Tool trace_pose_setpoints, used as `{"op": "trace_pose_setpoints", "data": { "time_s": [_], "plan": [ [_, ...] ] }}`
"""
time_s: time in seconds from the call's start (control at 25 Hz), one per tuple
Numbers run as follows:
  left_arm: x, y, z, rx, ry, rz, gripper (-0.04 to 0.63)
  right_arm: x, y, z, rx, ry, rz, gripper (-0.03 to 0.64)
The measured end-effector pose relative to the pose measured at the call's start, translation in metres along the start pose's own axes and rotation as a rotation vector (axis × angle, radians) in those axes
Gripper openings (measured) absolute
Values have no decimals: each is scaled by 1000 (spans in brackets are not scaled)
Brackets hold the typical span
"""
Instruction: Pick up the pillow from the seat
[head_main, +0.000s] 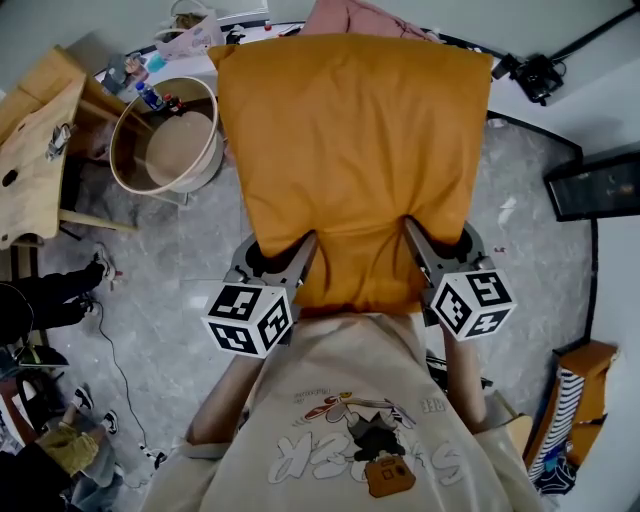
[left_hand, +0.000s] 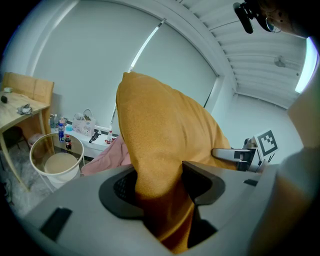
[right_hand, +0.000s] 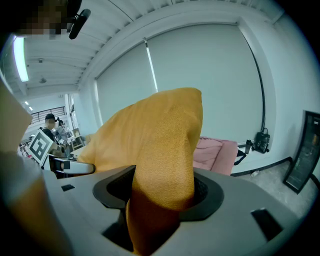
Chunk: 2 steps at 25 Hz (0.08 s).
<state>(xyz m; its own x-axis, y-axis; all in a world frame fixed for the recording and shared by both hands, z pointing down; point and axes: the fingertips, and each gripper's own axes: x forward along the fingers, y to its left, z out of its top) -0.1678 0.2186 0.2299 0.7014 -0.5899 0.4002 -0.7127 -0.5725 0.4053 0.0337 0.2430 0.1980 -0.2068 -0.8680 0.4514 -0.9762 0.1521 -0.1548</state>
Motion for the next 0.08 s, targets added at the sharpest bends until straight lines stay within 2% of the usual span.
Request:
{"op": "trace_pose_setpoints", "data": {
  "time_s": [0.08],
  "plan": [
    [-1, 3, 0, -2, 1, -3, 244, 2, 2, 0, 0, 3, -2, 279]
  ]
}}
